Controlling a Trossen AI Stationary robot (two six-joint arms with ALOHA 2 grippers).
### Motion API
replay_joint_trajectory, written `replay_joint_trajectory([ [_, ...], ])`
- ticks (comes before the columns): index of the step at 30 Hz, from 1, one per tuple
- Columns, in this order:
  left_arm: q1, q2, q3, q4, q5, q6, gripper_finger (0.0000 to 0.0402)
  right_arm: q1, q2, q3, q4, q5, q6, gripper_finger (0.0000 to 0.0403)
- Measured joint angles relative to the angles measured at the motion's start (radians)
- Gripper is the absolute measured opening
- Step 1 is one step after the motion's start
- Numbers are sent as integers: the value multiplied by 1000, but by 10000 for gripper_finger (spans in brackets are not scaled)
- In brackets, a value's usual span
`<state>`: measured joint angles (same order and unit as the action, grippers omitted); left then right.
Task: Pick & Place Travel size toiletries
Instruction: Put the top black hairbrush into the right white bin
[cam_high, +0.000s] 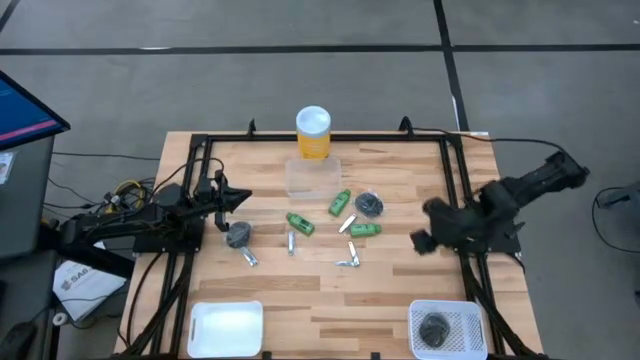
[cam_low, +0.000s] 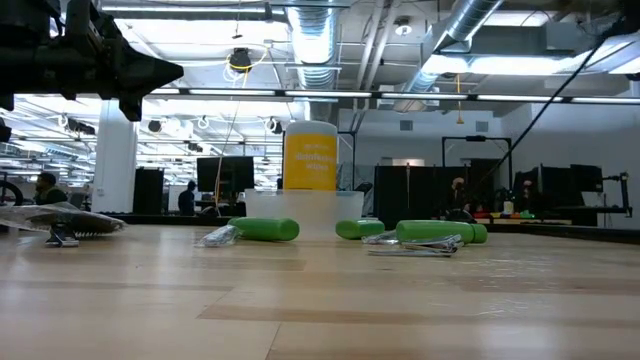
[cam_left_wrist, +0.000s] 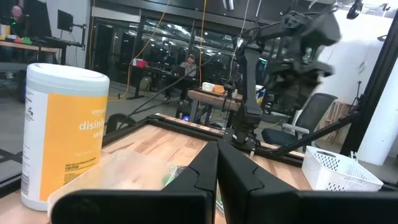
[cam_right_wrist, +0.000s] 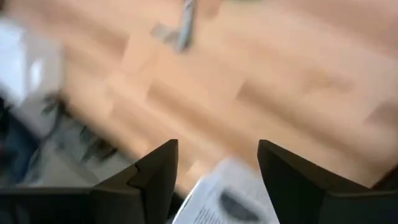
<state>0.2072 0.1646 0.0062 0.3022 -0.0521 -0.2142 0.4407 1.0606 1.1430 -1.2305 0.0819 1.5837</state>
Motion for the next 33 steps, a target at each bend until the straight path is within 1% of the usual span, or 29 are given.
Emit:
replay_joint_trajectory([
  [3,0,0,0,0,0,0,2,-149,40,-9,-65,2,-67,214],
  [6,0,0,0,0,0,0,2,-284,108,-10,-61,29,-147,214],
  [8,0,0,0,0,0,0,2,-365,158,-10,-43,47,-167,214],
  [10,0,0,0,0,0,0,2,-423,210,-10,-40,95,-186,214],
  [13,0,0,0,1,0,0,2,-490,277,-10,-18,125,-272,214],
  [18,0,0,0,2,0,0,2,-571,325,-12,108,128,-407,214],
  [20,0,0,0,4,0,0,2,-597,309,-40,189,125,-448,214],
  [22,0,0,0,5,0,0,2,-619,278,-102,285,92,-467,214],
  [24,0,0,0,6,0,0,2,-634,239,-179,368,60,-468,215],
  [27,0,0,0,7,0,0,2,-648,191,-299,477,50,-429,220],
  [30,0,0,0,7,0,0,2,-662,187,-405,593,49,-372,234],
  [33,0,0,0,7,-1,0,2,-670,211,-479,713,46,-323,249],
])
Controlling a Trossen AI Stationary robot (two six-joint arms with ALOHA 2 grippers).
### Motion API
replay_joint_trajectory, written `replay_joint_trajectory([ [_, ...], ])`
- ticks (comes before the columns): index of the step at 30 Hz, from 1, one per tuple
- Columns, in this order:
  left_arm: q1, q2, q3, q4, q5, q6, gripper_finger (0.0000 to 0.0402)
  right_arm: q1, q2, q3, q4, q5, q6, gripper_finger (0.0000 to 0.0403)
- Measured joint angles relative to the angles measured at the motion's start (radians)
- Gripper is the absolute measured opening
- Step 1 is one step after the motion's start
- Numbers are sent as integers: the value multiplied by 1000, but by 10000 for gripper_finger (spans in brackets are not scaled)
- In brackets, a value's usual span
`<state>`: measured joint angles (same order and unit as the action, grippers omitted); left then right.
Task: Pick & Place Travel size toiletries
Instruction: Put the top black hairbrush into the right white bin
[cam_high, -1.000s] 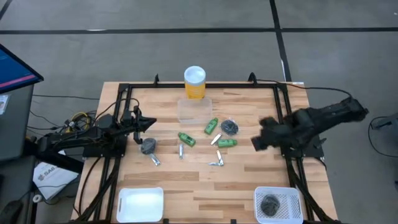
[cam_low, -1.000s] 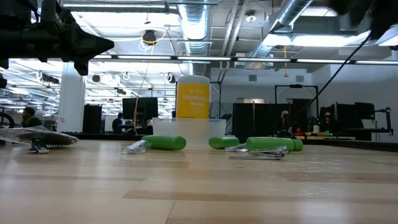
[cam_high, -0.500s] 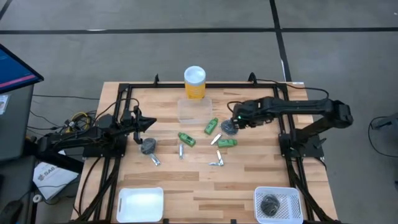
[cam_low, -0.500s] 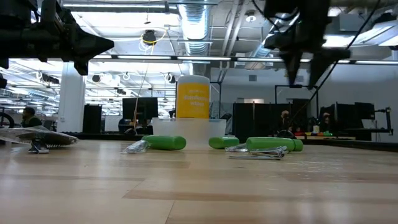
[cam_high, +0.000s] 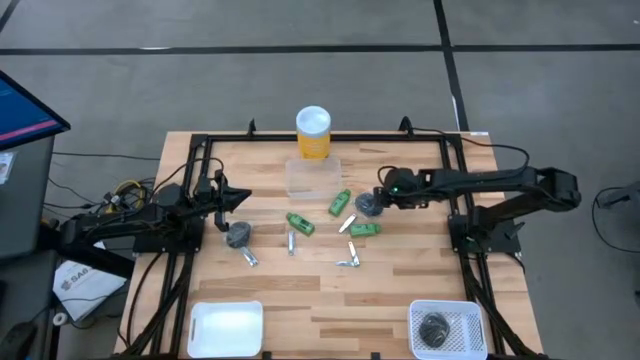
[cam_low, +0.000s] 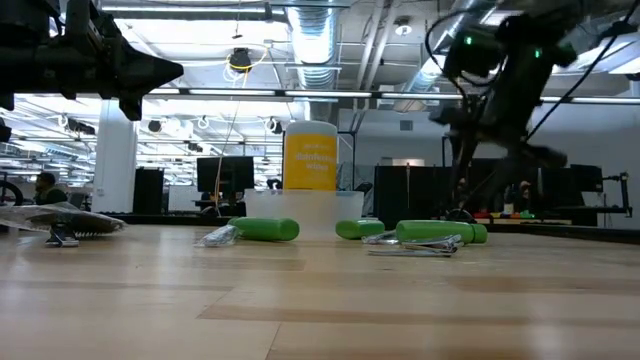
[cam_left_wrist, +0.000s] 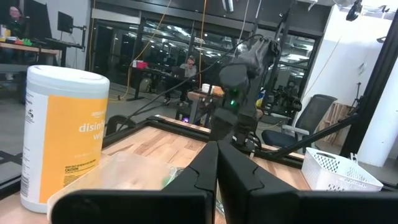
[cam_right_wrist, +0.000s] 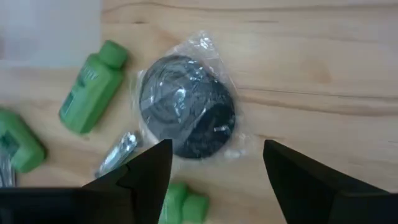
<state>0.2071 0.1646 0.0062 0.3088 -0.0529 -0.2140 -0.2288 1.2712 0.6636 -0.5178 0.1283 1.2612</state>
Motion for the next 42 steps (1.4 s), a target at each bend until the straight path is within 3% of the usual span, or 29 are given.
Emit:
replay_joint_trajectory([
  [12,2,2,0,6,-9,0,2,-36,56,-148,213,-31,23,255],
  [20,2,4,0,7,-8,0,2,-38,54,-253,462,-62,56,251],
  [35,2,4,0,7,-8,0,2,-38,57,-275,471,-99,49,131],
  [42,2,4,0,7,-8,0,2,-38,59,-276,464,-106,24,95],
])
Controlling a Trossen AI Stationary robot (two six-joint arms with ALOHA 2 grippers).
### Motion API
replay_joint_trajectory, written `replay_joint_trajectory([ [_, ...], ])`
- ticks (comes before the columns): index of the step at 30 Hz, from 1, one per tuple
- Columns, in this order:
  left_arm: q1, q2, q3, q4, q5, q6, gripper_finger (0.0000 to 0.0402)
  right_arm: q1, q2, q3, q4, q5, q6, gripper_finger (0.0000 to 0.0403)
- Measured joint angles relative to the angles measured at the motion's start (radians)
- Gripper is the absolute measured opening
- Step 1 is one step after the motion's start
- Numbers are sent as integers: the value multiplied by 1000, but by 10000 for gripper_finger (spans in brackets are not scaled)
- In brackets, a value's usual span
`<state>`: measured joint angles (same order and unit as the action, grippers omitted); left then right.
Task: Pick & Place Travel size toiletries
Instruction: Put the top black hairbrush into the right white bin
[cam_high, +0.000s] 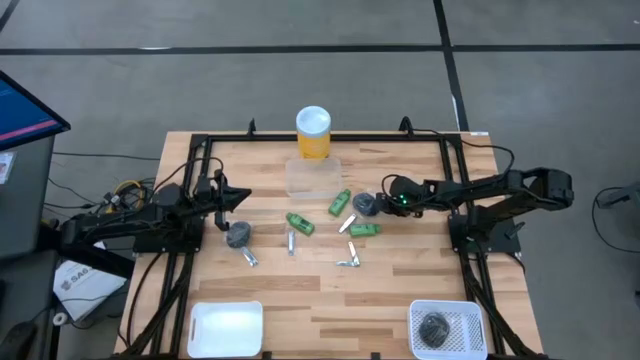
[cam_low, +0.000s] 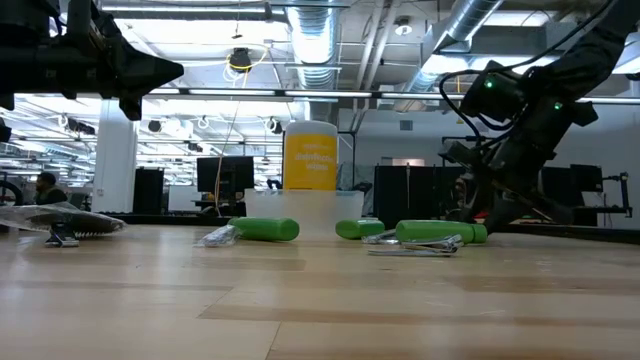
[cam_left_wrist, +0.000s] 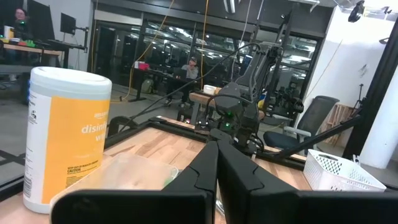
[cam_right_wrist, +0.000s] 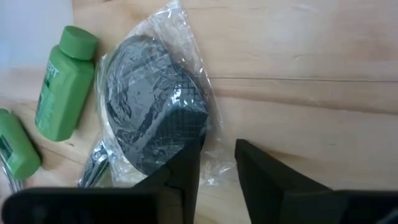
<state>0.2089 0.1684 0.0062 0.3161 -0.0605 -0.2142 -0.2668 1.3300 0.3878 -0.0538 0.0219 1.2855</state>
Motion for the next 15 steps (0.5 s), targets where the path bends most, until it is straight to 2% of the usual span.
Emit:
replay_joint_trajectory([
  [15,0,0,0,0,0,0,2,0,0,-1,-30,-30,-52,3],
])
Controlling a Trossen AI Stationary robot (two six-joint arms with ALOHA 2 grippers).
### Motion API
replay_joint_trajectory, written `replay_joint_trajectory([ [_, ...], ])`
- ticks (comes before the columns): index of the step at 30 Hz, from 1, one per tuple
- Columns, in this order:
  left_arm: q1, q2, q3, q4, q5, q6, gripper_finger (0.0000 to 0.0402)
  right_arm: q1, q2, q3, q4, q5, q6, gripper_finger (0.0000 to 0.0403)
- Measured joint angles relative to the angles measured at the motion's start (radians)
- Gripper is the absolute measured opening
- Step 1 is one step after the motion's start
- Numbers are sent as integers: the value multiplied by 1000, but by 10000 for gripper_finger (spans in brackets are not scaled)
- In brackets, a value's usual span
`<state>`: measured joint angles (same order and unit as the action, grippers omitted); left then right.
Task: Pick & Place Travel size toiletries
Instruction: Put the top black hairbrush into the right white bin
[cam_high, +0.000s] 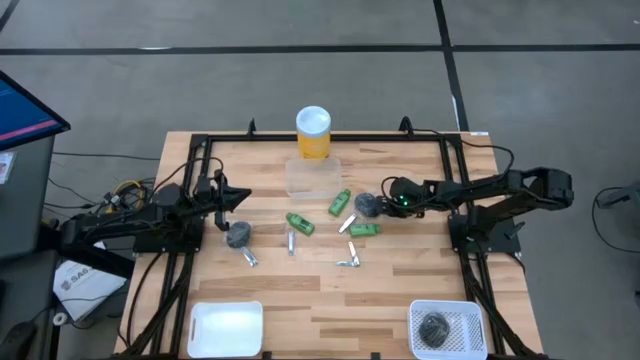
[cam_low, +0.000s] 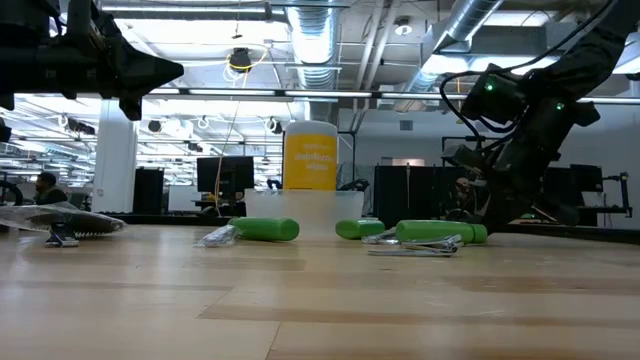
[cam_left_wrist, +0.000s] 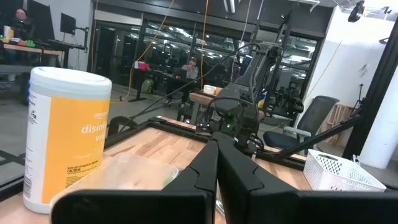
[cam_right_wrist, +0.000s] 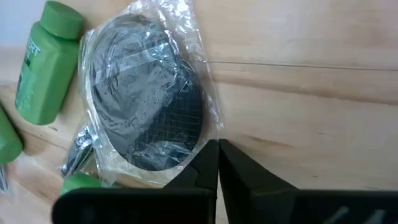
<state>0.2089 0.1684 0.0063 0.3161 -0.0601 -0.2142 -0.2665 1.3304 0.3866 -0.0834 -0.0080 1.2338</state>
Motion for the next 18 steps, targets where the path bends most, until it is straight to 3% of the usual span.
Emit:
replay_joint_trajectory([
  [18,0,0,0,2,0,0,2,21,-9,133,1,-43,-21,0],
])
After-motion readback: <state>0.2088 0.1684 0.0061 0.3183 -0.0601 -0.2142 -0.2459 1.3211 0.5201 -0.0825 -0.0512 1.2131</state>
